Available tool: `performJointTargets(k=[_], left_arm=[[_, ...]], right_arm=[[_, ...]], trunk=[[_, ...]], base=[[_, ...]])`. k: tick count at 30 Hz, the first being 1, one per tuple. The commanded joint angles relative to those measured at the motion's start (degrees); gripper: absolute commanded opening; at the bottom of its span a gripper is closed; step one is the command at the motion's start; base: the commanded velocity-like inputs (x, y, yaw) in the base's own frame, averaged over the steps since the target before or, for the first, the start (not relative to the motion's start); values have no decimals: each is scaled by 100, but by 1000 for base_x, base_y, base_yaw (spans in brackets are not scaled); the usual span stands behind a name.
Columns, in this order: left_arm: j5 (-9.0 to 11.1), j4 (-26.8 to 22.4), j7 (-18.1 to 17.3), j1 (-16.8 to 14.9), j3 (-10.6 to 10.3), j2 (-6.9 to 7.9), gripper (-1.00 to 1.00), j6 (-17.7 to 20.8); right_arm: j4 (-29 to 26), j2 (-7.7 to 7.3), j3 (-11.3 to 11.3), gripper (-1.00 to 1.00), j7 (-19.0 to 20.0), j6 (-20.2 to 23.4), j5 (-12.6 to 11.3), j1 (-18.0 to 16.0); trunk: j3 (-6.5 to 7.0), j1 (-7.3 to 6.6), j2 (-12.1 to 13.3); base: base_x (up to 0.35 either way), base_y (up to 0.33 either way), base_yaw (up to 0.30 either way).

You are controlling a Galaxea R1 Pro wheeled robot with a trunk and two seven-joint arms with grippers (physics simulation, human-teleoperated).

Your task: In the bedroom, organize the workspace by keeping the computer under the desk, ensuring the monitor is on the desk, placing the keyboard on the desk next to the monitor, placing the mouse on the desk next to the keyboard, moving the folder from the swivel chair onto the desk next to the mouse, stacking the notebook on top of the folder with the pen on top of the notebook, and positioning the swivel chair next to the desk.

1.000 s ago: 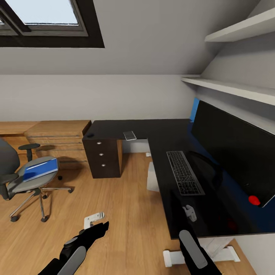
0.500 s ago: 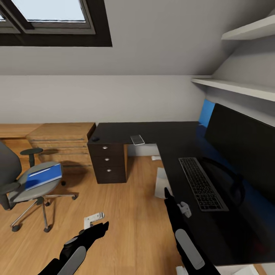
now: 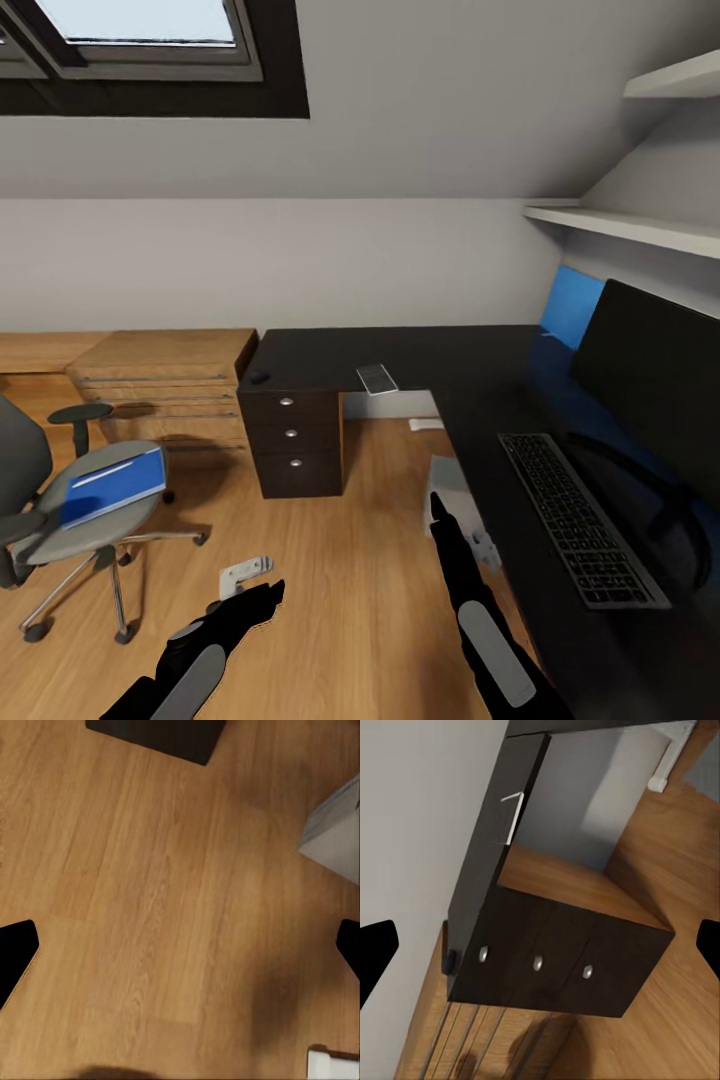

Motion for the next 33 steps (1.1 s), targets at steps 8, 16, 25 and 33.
performJointTargets(k=[8,16,25,33], left_arm=[[24,-11,74,-6,-21,6,100,-9],[14,-737,793,66,-269,42,100,-123],[4,-1664,1771,422,-822,76,100,-287],[11,-1715,1885,449,-907,77,100,-353]], right_arm=[[-13,-32,4,100,26,-32,-10,-4],[-448,-66,138,100,-844,61,1565,14],[-1582,-65,314,100,-3298,2457,3121,22],[-2391,-198,247,100,-4341,4113,3358,24]], trunk=[[-6,4,-4],[-6,4,-4],[-6,4,-4],[-6,4,-4]], base=[[298,196,0],[298,196,0],[298,196,0],[301,181,0]])
